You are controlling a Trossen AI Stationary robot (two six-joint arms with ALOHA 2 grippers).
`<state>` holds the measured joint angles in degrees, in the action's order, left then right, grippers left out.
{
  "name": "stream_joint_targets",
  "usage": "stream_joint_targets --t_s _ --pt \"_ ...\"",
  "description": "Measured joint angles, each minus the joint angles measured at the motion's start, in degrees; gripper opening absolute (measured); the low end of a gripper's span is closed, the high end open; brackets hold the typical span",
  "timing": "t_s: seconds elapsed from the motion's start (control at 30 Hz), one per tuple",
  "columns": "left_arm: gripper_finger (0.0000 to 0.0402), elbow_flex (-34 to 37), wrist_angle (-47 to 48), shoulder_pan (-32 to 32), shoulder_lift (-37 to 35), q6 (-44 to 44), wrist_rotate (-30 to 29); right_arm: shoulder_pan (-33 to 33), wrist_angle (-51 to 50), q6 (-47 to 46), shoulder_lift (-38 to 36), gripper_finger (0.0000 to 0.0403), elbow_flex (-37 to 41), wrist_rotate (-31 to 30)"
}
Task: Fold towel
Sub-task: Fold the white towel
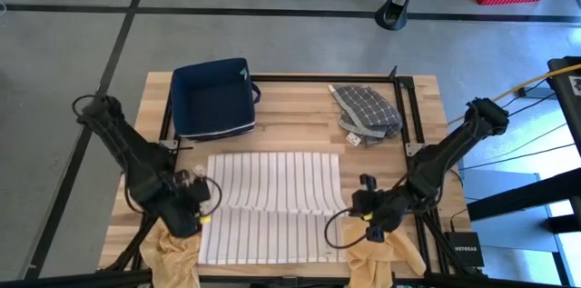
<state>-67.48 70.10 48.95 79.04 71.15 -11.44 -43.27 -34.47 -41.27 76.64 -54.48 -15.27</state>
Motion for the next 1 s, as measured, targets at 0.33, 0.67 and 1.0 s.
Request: stream_joint_targets --t_s 0.33,0.67,1.0 --pt "0.0001 0.0 -6.55 2.73 6.28 -4.0 0.13 0.14 8.57 0.39 6.76 0.0014 0.0 8.36" --pt "0.0001 0.0 -12.93 4.21 6.98 -3.84 3.81 -0.37 15.0 -5.49 6.95 0.0014 -0.02 16.06" --pt "0.0001 2.14 -18.76 4.43 6.98 -3.94 6.4 -0.35 15.06 -7.95 7.0 0.0014 -0.02 17.52"
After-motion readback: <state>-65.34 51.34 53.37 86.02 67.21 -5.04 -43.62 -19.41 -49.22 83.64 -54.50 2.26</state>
